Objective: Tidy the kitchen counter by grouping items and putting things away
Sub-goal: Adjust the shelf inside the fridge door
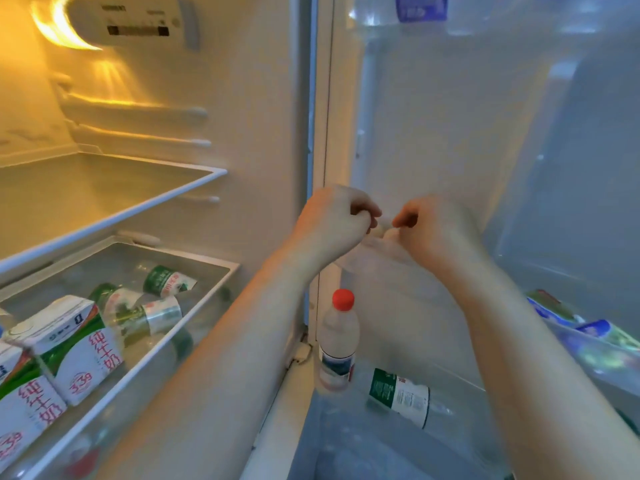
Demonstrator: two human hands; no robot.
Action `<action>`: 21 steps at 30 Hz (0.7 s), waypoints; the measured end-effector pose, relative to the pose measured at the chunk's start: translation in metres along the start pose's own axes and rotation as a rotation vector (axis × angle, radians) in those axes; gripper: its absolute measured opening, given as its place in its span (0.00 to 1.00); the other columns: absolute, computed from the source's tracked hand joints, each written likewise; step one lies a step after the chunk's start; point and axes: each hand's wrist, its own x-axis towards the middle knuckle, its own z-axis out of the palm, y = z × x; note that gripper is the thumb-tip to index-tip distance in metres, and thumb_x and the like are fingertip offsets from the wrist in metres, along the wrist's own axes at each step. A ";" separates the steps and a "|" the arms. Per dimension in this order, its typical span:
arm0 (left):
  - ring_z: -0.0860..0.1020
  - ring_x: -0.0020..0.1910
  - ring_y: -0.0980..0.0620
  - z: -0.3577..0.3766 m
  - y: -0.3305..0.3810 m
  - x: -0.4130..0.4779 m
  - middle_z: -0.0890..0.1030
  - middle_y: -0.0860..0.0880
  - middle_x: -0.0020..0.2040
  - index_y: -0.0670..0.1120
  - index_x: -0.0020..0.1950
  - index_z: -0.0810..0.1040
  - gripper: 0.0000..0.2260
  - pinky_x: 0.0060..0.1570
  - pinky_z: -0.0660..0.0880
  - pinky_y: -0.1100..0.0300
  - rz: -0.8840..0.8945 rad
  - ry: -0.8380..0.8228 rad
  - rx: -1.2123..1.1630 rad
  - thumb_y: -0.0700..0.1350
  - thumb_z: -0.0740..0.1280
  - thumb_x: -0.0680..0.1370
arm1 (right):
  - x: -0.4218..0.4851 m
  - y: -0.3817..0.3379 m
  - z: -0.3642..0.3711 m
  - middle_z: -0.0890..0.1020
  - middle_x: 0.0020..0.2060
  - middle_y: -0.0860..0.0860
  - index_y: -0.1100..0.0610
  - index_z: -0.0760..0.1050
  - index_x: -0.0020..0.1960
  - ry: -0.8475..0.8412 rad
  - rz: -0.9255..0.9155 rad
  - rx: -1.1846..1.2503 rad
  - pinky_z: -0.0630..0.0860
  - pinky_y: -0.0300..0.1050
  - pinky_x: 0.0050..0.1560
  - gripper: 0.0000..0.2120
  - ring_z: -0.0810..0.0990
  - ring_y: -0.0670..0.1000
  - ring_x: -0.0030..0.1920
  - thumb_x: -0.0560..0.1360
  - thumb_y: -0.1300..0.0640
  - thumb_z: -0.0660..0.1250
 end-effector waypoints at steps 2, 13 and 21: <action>0.80 0.45 0.61 0.001 0.000 0.001 0.82 0.57 0.38 0.50 0.46 0.84 0.14 0.48 0.74 0.68 -0.022 -0.070 0.058 0.36 0.62 0.72 | -0.001 0.003 0.001 0.83 0.50 0.53 0.52 0.82 0.50 0.011 0.007 -0.006 0.73 0.43 0.51 0.08 0.80 0.56 0.52 0.72 0.58 0.69; 0.77 0.56 0.51 0.004 0.008 0.013 0.82 0.53 0.54 0.52 0.53 0.83 0.15 0.56 0.74 0.56 0.066 -0.165 0.404 0.38 0.62 0.74 | 0.001 0.010 0.017 0.80 0.36 0.55 0.56 0.78 0.39 0.014 0.120 -0.006 0.74 0.47 0.41 0.15 0.78 0.60 0.41 0.68 0.43 0.70; 0.78 0.51 0.52 -0.003 0.010 0.007 0.83 0.51 0.47 0.48 0.46 0.85 0.17 0.53 0.75 0.58 0.128 -0.270 0.334 0.33 0.59 0.71 | 0.001 0.012 0.020 0.79 0.33 0.55 0.56 0.74 0.36 0.025 0.149 0.034 0.73 0.48 0.38 0.12 0.78 0.59 0.39 0.67 0.49 0.71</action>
